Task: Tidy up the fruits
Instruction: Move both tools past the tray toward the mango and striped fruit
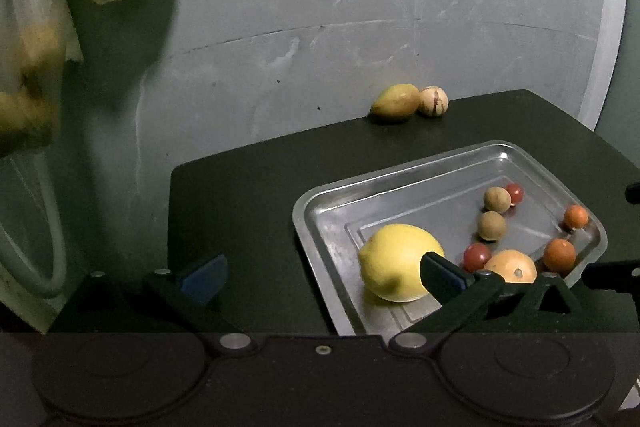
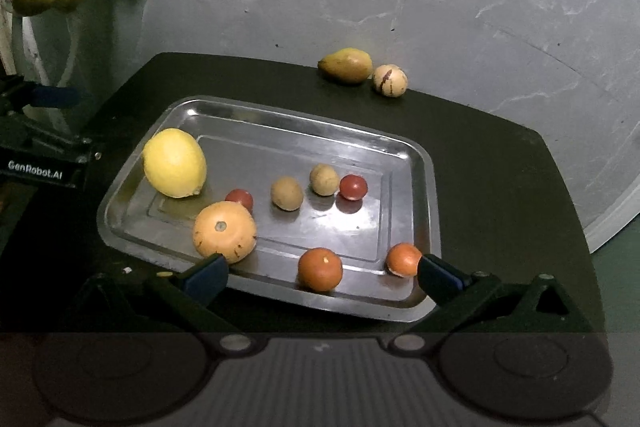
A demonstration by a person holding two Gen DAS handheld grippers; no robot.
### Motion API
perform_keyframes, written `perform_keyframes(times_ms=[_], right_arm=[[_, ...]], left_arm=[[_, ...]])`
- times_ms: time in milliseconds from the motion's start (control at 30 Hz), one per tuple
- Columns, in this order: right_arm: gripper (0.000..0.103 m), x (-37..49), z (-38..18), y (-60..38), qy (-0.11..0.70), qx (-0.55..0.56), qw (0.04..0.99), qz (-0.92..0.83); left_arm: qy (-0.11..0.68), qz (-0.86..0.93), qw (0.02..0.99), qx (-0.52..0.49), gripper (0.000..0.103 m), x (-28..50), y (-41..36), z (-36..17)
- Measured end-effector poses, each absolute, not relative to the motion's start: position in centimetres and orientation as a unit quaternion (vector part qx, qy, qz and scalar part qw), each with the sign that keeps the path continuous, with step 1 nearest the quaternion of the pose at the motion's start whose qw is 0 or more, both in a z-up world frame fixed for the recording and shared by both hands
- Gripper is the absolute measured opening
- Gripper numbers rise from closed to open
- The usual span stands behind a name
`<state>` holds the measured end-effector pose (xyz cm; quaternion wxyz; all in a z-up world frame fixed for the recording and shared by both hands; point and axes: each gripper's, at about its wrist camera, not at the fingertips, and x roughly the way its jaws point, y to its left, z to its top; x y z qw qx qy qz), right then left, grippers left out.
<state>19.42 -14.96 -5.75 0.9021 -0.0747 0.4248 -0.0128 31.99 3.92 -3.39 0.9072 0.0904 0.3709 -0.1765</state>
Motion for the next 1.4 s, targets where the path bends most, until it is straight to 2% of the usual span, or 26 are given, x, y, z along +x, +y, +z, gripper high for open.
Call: perform_keyframes(times_ms=[233,867,1067,1400], right_arm=[[0.103,20.5,-5.8,-14.5,0.416,-0.111,0.902,-0.029],[0.103,27.8,-6.2,-19.7,0.365,-0.074,0.928,0.006],[0.103,31.3,-5.5,-22.2,0.351,-0.074,0.933,0.012],[0.103,35.8,-6.9,-25.9,0.357,-0.080,0.931,0.010]], left_arm=[[0.358,-0.152,0.917,0.084,0.102,33.0,3.3,-3.2],[0.343,-0.107,0.925,0.124,0.102,39.9,-3.0,-2.0],[0.392,-0.116,0.908,0.086,0.102,44.1,-5.8,-2.5],[0.393,-0.096,0.907,0.115,0.102,48.2,-10.9,-3.5]])
